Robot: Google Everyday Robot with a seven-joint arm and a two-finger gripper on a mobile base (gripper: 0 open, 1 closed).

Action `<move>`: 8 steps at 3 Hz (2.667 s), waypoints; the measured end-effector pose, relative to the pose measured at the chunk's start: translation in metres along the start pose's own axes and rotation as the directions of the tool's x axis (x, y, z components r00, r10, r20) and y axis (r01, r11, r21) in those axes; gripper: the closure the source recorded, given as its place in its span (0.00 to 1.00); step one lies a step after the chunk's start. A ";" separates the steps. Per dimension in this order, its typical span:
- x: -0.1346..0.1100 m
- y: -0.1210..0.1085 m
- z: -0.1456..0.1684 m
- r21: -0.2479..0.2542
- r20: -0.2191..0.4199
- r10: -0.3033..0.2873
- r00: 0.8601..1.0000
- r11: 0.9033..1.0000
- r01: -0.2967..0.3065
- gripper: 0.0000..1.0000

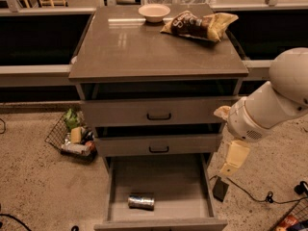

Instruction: Pick redbull can from bottom drawer and place on counter

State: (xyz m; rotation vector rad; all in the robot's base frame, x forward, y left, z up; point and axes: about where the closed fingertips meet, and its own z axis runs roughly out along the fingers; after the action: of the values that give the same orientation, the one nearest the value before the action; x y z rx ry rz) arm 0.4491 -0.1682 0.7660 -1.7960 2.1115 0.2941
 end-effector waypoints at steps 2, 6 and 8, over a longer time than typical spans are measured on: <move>0.027 0.018 0.124 -0.048 0.091 -0.115 0.989 0.992 0.119 0.00; 0.043 0.029 0.288 -0.069 0.397 -0.089 0.914 0.990 0.127 0.00; 0.053 -0.003 0.335 -0.013 0.318 -0.103 0.943 0.993 0.113 0.00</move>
Offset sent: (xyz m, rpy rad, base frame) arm 0.0107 0.0450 -0.2308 0.1997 -0.1147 0.1657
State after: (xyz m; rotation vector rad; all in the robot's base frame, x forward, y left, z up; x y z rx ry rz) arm 0.4887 -0.0905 0.4383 -1.7403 1.7886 0.5492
